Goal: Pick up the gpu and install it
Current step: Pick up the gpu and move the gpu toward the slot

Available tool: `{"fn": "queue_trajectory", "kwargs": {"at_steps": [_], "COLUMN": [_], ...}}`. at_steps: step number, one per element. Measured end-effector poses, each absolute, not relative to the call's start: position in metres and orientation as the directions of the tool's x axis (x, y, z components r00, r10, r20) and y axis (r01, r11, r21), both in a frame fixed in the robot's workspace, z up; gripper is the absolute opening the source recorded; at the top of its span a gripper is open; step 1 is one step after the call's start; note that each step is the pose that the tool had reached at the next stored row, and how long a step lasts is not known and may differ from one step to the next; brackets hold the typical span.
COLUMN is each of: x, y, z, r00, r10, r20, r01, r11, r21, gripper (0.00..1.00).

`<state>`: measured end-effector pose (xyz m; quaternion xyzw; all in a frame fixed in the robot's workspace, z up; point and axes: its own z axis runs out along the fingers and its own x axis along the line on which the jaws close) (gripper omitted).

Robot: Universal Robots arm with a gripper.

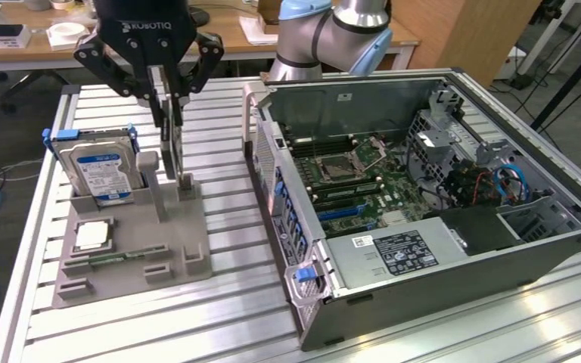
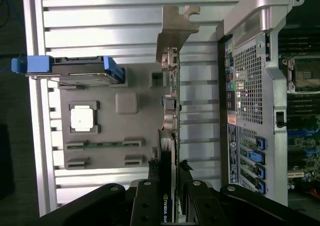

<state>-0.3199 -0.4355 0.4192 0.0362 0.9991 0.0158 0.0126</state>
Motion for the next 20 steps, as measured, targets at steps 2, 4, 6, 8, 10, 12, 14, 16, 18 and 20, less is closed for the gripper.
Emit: {"fn": "queue_trajectory", "kwargs": {"at_steps": [2,4,6,8,10,12,14,16,18,20], "x": [-0.320,-0.320,-0.319,-0.314,-0.314,-0.314,-0.314,-0.313,-0.312,-0.311], "y": [-0.436,-0.436,-0.436,-0.436,-0.436,-0.436,-0.436,-0.436,-0.436,-0.436], "z": [0.421,0.423,0.434,0.434,0.434,0.434,0.434,0.434,0.434,0.434], "r00": [-0.997,-0.997,-0.997,-0.997,-0.997,-0.997,-0.997,-0.997,-0.997,-0.997], "r10": [0.073,0.073,0.073,0.073,0.073,0.073,0.073,0.073,0.073,0.073], "r20": [-0.024,-0.024,-0.024,-0.024,-0.024,-0.024,-0.024,-0.024,-0.024,-0.024], "r01": [0.072,0.072,0.072,0.072,0.072,0.072,0.072,0.072,0.072,0.072], "r11": [0.997,0.997,0.997,0.997,0.997,0.997,0.997,0.997,0.997,0.997], "r21": [0.032,0.032,0.032,0.032,0.032,0.032,0.032,0.032,0.032,0.032], "gripper": [0.26,0.26,0.26,0.26,0.26,0.26,0.26,0.26,0.26,0.26]}}
